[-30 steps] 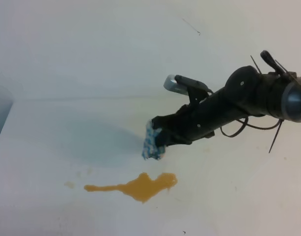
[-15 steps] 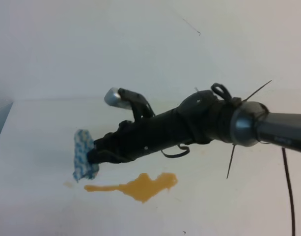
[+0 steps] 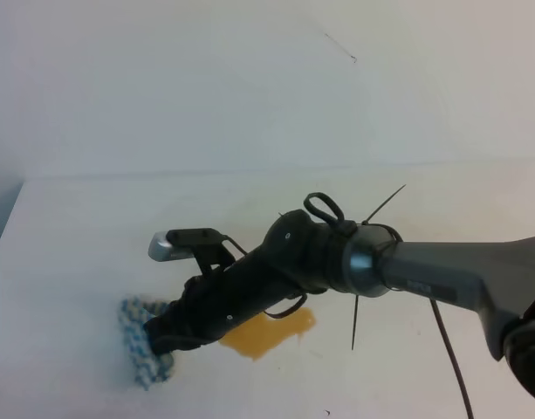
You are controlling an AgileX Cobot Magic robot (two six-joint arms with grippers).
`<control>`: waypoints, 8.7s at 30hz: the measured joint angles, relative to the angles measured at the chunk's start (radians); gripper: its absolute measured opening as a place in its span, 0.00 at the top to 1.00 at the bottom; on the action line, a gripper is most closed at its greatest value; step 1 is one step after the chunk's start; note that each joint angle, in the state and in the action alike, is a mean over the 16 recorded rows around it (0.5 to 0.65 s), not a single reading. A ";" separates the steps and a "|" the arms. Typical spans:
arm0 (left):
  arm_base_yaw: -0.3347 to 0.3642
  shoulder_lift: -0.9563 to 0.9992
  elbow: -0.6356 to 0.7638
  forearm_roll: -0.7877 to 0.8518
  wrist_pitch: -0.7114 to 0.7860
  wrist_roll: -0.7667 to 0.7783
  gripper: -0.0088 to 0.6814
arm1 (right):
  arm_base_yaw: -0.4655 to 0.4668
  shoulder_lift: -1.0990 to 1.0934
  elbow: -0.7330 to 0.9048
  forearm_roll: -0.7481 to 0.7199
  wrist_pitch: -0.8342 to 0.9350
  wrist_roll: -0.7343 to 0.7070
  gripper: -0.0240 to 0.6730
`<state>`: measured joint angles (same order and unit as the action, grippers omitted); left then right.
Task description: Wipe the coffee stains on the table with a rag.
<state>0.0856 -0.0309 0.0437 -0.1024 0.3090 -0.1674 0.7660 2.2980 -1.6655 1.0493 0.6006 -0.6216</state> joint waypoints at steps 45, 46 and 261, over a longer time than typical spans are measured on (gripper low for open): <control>0.000 0.000 0.000 0.000 0.001 0.000 0.99 | -0.001 -0.177 0.047 -0.716 0.097 0.449 0.97; 0.000 0.000 0.000 0.000 0.001 0.000 0.99 | -0.003 -0.170 0.050 -0.722 0.097 0.452 0.97; 0.032 0.004 0.000 0.000 0.001 0.000 0.99 | -0.800 -2.328 1.696 -1.166 -0.290 0.681 0.97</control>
<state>0.1177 -0.0267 0.0437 -0.1024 0.3099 -0.1674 -0.0335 -0.0304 0.0301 -0.1165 0.3101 0.0598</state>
